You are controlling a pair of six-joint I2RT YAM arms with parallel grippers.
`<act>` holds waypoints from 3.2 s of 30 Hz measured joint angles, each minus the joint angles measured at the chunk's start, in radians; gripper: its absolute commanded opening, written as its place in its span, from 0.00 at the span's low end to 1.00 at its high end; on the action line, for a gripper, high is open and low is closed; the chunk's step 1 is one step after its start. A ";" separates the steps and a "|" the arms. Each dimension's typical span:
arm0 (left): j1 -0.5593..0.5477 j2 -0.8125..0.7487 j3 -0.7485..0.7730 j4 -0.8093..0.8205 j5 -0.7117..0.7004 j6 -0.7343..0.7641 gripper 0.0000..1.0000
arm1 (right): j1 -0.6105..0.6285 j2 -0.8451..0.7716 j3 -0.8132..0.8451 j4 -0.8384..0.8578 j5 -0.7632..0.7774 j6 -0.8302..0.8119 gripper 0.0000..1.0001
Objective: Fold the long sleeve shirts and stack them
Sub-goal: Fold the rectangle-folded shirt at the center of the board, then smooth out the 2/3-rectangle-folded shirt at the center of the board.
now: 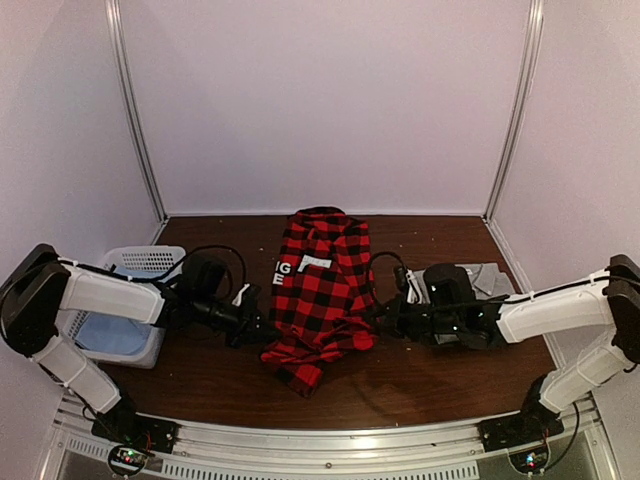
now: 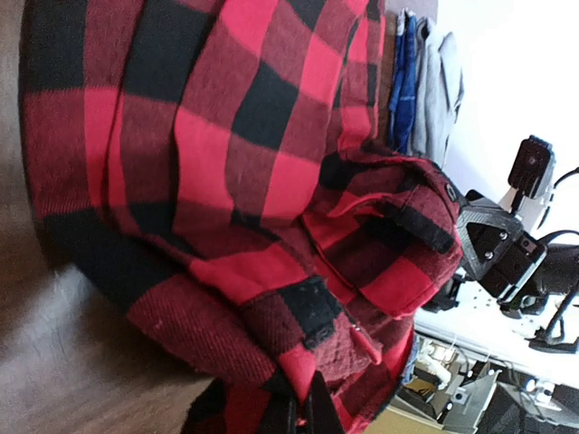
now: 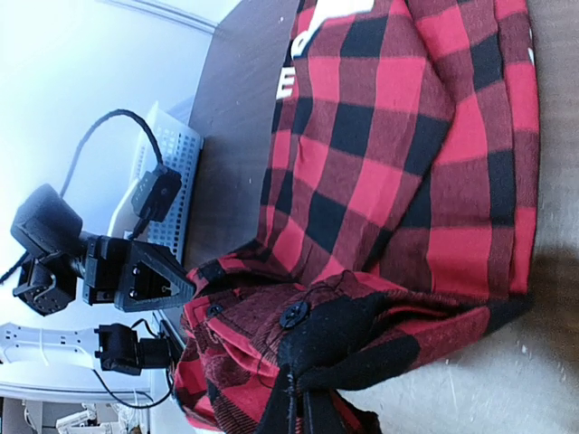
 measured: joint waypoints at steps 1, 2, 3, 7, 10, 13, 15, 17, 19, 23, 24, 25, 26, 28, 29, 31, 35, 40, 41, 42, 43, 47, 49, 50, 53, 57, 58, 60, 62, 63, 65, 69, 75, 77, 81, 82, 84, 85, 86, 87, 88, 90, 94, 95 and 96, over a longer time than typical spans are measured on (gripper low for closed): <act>0.014 0.019 0.010 0.022 0.006 -0.012 0.00 | -0.016 0.014 0.019 -0.001 0.001 -0.008 0.00; 0.031 0.040 0.020 0.048 0.017 -0.026 0.00 | -0.038 0.034 0.045 -0.001 -0.001 -0.016 0.00; 0.044 0.059 0.028 0.067 0.024 -0.035 0.00 | -0.056 0.051 0.063 0.001 0.000 -0.023 0.00; 0.111 0.168 0.096 0.124 0.042 -0.067 0.00 | -0.144 0.145 0.134 0.022 -0.005 -0.046 0.00; 0.152 0.253 0.158 0.171 0.042 -0.082 0.00 | -0.189 0.227 0.174 0.038 -0.014 -0.062 0.00; 0.183 0.349 0.223 0.219 0.040 -0.098 0.00 | -0.222 0.324 0.224 0.053 -0.031 -0.073 0.00; 0.192 0.395 0.250 0.233 0.038 -0.103 0.00 | -0.234 0.381 0.257 0.061 -0.042 -0.084 0.00; 0.194 0.433 0.266 0.241 0.034 -0.107 0.00 | -0.239 0.422 0.280 0.067 -0.050 -0.090 0.00; 0.195 0.451 0.267 0.246 0.028 -0.112 0.00 | -0.243 0.449 0.295 0.072 -0.058 -0.094 0.00; 0.195 0.454 0.267 0.252 0.014 -0.118 0.00 | -0.249 0.462 0.304 0.080 -0.065 -0.101 0.00; 0.195 0.454 0.267 0.253 0.009 -0.119 0.00 | -0.250 0.462 0.305 0.082 -0.066 -0.105 0.00; 0.195 0.454 0.267 0.253 0.006 -0.119 0.00 | -0.251 0.462 0.306 0.083 -0.066 -0.108 0.00; 0.195 0.454 0.267 0.253 0.001 -0.118 0.00 | -0.253 0.462 0.308 0.083 -0.068 -0.112 0.05; 0.195 0.454 0.267 0.252 -0.006 -0.118 0.01 | -0.256 0.463 0.313 0.081 -0.072 -0.117 0.17; 0.195 0.454 0.267 0.252 -0.011 -0.118 0.06 | -0.258 0.464 0.319 0.074 -0.073 -0.126 0.22; 0.195 0.452 0.267 0.247 -0.023 -0.117 0.21 | -0.261 0.467 0.335 0.062 -0.077 -0.141 0.34; 0.195 0.424 0.267 0.223 -0.053 -0.094 0.45 | -0.263 0.465 0.354 0.035 -0.080 -0.166 0.46; 0.195 0.370 0.267 0.184 -0.082 -0.051 0.56 | -0.265 0.443 0.357 -0.019 -0.079 -0.196 0.61; 0.195 0.352 0.267 0.169 -0.091 -0.040 0.58 | -0.265 0.436 0.357 -0.032 -0.079 -0.203 0.63; 0.195 0.339 0.267 0.160 -0.097 -0.029 0.58 | -0.266 0.426 0.358 -0.044 -0.076 -0.211 0.65; 0.195 0.325 0.267 0.150 -0.103 -0.016 0.59 | -0.266 0.415 0.358 -0.057 -0.074 -0.222 0.66; 0.195 0.282 0.271 0.119 -0.119 0.035 0.59 | -0.266 0.390 0.370 -0.097 -0.068 -0.243 0.73; 0.195 0.273 0.272 0.105 -0.119 0.058 0.59 | -0.266 0.386 0.380 -0.112 -0.066 -0.256 0.74; 0.195 0.269 0.272 0.095 -0.119 0.071 0.59 | -0.266 0.386 0.383 -0.119 -0.065 -0.261 0.73; 0.195 0.255 0.272 0.060 -0.121 0.116 0.59 | -0.266 0.378 0.387 -0.149 -0.061 -0.281 0.73; 0.195 0.207 0.272 -0.019 -0.143 0.196 0.58 | -0.265 0.336 0.386 -0.201 -0.034 -0.315 0.71; 0.195 0.193 0.272 -0.039 -0.150 0.219 0.58 | -0.262 0.319 0.386 -0.212 -0.023 -0.325 0.70; 0.195 0.161 0.272 -0.075 -0.165 0.261 0.56 | -0.252 0.285 0.386 -0.232 -0.002 -0.344 0.66; 0.191 0.128 0.265 -0.106 -0.182 0.298 0.53 | -0.237 0.254 0.386 -0.248 0.028 -0.366 0.61; 0.187 0.113 0.259 -0.123 -0.189 0.314 0.51 | -0.224 0.242 0.385 -0.256 0.039 -0.376 0.58; 0.177 0.092 0.243 -0.144 -0.200 0.336 0.46 | -0.196 0.232 0.385 -0.266 0.061 -0.395 0.53; 0.114 0.081 0.196 -0.174 -0.230 0.364 0.36 | -0.126 0.233 0.385 -0.299 0.097 -0.425 0.43; 0.005 0.113 0.177 -0.196 -0.257 0.369 0.27 | -0.047 0.298 0.422 -0.327 0.134 -0.459 0.33; -0.009 0.133 0.177 -0.194 -0.262 0.367 0.24 | -0.028 0.332 0.444 -0.336 0.140 -0.464 0.30; -0.013 0.177 0.185 -0.192 -0.272 0.365 0.19 | -0.008 0.387 0.477 -0.349 0.145 -0.472 0.29; -0.013 0.194 0.198 -0.194 -0.273 0.366 0.18 | -0.006 0.398 0.481 -0.353 0.146 -0.473 0.28; -0.013 0.228 0.228 -0.196 -0.275 0.367 0.16 | -0.005 0.417 0.490 -0.360 0.150 -0.475 0.28; -0.013 0.248 0.251 -0.199 -0.276 0.367 0.15 | -0.005 0.425 0.494 -0.365 0.152 -0.478 0.28; -0.013 0.268 0.280 -0.204 -0.278 0.370 0.14 | -0.005 0.434 0.500 -0.370 0.158 -0.479 0.28; -0.013 0.284 0.307 -0.204 -0.281 0.371 0.13 | -0.005 0.440 0.505 -0.373 0.160 -0.480 0.28; -0.012 0.308 0.350 -0.206 -0.286 0.374 0.13 | -0.005 0.448 0.511 -0.376 0.164 -0.481 0.28; -0.008 0.340 0.413 -0.203 -0.293 0.376 0.12 | -0.005 0.458 0.521 -0.386 0.169 -0.482 0.28; 0.024 0.394 0.520 -0.198 -0.301 0.377 0.12 | -0.005 0.481 0.551 -0.407 0.193 -0.486 0.28; 0.035 0.409 0.546 -0.198 -0.301 0.377 0.12 | -0.005 0.489 0.563 -0.413 0.202 -0.487 0.29; 0.047 0.429 0.576 -0.198 -0.301 0.377 0.12 | -0.007 0.500 0.579 -0.421 0.211 -0.490 0.29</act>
